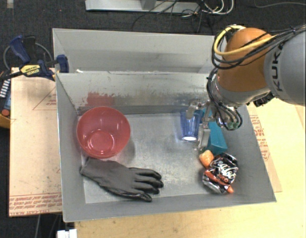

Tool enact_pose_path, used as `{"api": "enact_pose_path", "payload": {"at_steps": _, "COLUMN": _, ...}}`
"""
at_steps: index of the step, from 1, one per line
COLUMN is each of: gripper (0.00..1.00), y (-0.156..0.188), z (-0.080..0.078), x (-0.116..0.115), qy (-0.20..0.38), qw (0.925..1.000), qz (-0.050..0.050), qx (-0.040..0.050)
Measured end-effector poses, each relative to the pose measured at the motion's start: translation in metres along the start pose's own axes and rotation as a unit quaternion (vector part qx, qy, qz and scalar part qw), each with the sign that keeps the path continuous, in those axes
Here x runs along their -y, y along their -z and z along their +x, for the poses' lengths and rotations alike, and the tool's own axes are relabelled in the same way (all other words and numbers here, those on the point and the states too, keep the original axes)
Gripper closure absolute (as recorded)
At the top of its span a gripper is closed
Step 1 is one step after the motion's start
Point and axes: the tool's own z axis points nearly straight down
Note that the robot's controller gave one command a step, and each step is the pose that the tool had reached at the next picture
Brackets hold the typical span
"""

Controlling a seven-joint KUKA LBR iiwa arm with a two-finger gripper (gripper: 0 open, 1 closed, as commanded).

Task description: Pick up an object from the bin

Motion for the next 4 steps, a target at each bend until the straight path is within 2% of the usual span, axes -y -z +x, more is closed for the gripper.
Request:
{"api": "enact_pose_path", "payload": {"at_steps": 1, "gripper": 0.0, "y": 0.005, "z": -0.001, "x": 0.0, "qy": 0.001, "qw": 1.0, "qz": 0.0, "qx": 0.0036}}
{"api": "enact_pose_path", "payload": {"at_steps": 2, "gripper": 0.0, "y": -0.084, "z": -0.046, "x": 0.038, "qy": 0.185, "qw": 0.9827, "qz": -0.002, "qx": 0.0102}}
{"api": "enact_pose_path", "payload": {"at_steps": 3, "gripper": 0.0, "y": -0.053, "z": -0.056, "x": 0.039, "qy": 0.161, "qw": 0.9869, "qz": 0.0, "qx": 0.0063}}
{"api": "enact_pose_path", "payload": {"at_steps": 4, "gripper": 0.0, "y": -0.075, "z": -0.059, "x": 0.057, "qy": 0.32, "qw": 0.9474, "qz": -0.003, "qx": 0.0119}}
